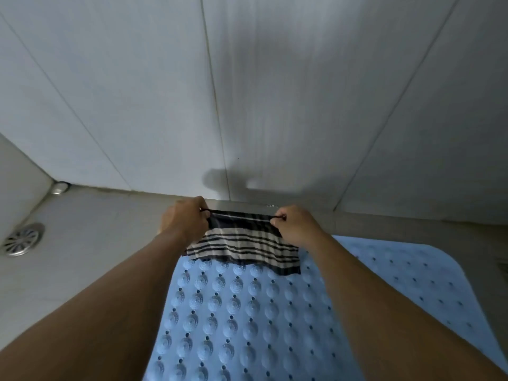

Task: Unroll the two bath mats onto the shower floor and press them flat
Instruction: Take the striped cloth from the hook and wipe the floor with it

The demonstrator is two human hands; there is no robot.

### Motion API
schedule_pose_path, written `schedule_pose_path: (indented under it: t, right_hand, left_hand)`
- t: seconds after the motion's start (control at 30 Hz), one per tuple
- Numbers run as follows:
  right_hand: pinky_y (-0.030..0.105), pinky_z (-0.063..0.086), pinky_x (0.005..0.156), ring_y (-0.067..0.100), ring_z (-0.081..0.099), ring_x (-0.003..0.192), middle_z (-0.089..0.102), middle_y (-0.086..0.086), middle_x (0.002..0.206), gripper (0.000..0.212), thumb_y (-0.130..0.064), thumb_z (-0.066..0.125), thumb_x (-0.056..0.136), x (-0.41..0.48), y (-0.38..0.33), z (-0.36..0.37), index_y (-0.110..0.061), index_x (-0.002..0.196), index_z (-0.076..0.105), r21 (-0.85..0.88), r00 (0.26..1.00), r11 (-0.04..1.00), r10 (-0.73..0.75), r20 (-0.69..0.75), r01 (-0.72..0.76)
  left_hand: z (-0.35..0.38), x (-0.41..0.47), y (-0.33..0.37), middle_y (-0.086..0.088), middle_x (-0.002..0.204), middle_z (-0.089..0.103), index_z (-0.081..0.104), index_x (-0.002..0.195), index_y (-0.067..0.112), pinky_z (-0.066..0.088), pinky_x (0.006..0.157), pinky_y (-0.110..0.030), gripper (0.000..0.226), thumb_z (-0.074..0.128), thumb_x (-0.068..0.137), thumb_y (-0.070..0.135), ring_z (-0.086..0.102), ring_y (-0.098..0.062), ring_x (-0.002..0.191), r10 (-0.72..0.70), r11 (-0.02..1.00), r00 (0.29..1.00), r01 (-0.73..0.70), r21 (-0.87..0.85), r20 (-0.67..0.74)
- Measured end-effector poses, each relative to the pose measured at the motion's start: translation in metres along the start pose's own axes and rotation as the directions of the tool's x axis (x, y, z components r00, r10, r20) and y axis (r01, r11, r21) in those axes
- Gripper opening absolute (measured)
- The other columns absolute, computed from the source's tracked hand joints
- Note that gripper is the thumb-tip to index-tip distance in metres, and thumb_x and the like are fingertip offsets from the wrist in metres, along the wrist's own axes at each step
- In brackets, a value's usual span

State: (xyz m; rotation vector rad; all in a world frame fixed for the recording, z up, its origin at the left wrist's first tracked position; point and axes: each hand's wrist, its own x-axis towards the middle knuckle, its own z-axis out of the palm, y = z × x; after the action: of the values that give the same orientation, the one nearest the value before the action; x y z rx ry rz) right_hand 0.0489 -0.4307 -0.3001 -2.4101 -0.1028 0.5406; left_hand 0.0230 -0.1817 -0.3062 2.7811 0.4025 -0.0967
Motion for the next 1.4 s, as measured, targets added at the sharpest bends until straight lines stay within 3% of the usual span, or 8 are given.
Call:
schedule_pose_path:
  t: [0.13, 0.23, 0.3, 0.43, 0.53, 0.63, 0.87, 1.4]
  right_hand:
    - [0.028, 0.039, 0.066, 0.025, 0.058, 0.079, 0.066, 0.01, 0.086, 0.021, -0.013, 0.049, 0.103, 0.028, 0.002, 0.029, -0.009, 0.09, 0.064, -0.047, 0.982, 0.998, 0.022, -0.19, -0.031]
    - [0.037, 0.049, 0.081, 0.03, 0.059, 0.103, 0.062, 0.011, 0.117, 0.023, -0.018, 0.05, 0.103, 0.038, 0.002, 0.045, -0.013, 0.122, 0.061, -0.158, 0.915, 0.987, -0.052, -0.399, -0.013]
    - [0.043, 0.046, 0.096, 0.033, 0.051, 0.118, 0.051, 0.013, 0.132, 0.035, -0.021, 0.053, 0.101, 0.038, 0.003, 0.061, -0.013, 0.135, 0.051, -0.28, 0.896, 0.96, -0.124, -0.426, 0.0]
    - [0.049, 0.027, 0.116, 0.034, 0.034, 0.141, 0.043, 0.013, 0.148, 0.041, -0.03, 0.042, 0.104, 0.037, 0.009, 0.093, -0.013, 0.142, 0.047, -0.414, 0.946, 0.903, -0.224, -0.232, 0.112]
    - [0.054, 0.004, 0.123, 0.028, 0.004, 0.154, 0.016, 0.013, 0.165, 0.055, -0.04, 0.022, 0.108, 0.043, 0.011, 0.106, -0.014, 0.157, 0.024, -0.457, 0.984, 0.876, -0.179, -0.007, 0.156]
    - [0.052, -0.005, 0.123, 0.026, -0.007, 0.154, 0.0, 0.011, 0.168, 0.061, -0.045, 0.014, 0.107, 0.052, 0.01, 0.107, -0.017, 0.16, 0.008, -0.439, 0.99, 0.888, -0.136, 0.04, 0.139]
    - [0.042, -0.011, 0.123, 0.016, -0.018, 0.152, -0.018, 0.001, 0.166, 0.068, -0.053, 0.009, 0.105, 0.062, 0.023, 0.093, -0.017, 0.159, -0.011, -0.464, 0.993, 0.88, -0.065, 0.097, 0.103]
    - [0.042, -0.003, 0.124, 0.02, -0.014, 0.153, -0.017, 0.002, 0.166, 0.063, -0.04, 0.02, 0.109, 0.05, 0.071, 0.032, -0.016, 0.159, -0.01, -0.46, 0.984, 0.884, 0.0, 0.179, 0.084]
  left_hand:
    - [0.03, 0.021, -0.001, -0.009, 0.095, 0.068, 0.065, 0.103, 0.02, 0.046, 0.067, -0.034, 0.016, 0.051, 0.099, 0.027, 0.058, -0.029, 0.082, -0.005, 0.999, 0.999, 0.003, -0.044, -0.052]
    - [0.05, 0.021, -0.002, -0.01, 0.116, 0.061, 0.057, 0.116, 0.018, 0.046, 0.086, -0.043, 0.021, 0.052, 0.099, 0.029, 0.053, -0.03, 0.107, 0.037, 0.999, 0.975, -0.04, -0.009, -0.219]
    - [0.063, 0.014, -0.007, -0.008, 0.12, 0.058, 0.056, 0.12, 0.019, 0.047, 0.091, -0.043, 0.027, 0.052, 0.098, 0.035, 0.052, -0.028, 0.11, 0.075, 0.997, 0.966, -0.079, -0.007, -0.249]
    - [0.095, 0.005, -0.022, -0.004, 0.136, 0.058, 0.06, 0.135, 0.018, 0.047, 0.101, -0.041, 0.047, 0.042, 0.101, 0.047, 0.053, -0.024, 0.125, 0.223, 0.973, 0.973, -0.218, 0.072, -0.064]
    - [0.1, 0.009, -0.023, -0.008, 0.156, 0.04, 0.045, 0.148, 0.011, 0.032, 0.117, -0.041, 0.058, 0.029, 0.104, 0.046, 0.033, -0.026, 0.146, 0.225, 0.972, 0.974, -0.226, 0.068, 0.028]
    - [0.097, 0.022, -0.017, -0.009, 0.164, 0.02, 0.027, 0.156, 0.011, 0.014, 0.124, -0.042, 0.064, 0.019, 0.105, 0.049, 0.012, -0.024, 0.153, 0.218, 0.964, 0.967, -0.235, 0.122, 0.135]
    - [0.106, 0.025, -0.001, -0.015, 0.165, -0.012, -0.007, 0.157, 0.007, -0.005, 0.123, -0.046, 0.075, 0.001, 0.098, 0.053, -0.014, -0.029, 0.152, 0.157, 0.938, 0.952, -0.226, 0.261, 0.263]
    - [0.115, 0.012, 0.074, -0.015, 0.164, -0.017, -0.015, 0.157, 0.028, -0.011, 0.119, -0.053, 0.066, 0.011, 0.102, 0.055, -0.018, -0.032, 0.151, 0.141, 0.931, 0.924, -0.246, 0.27, 0.355]
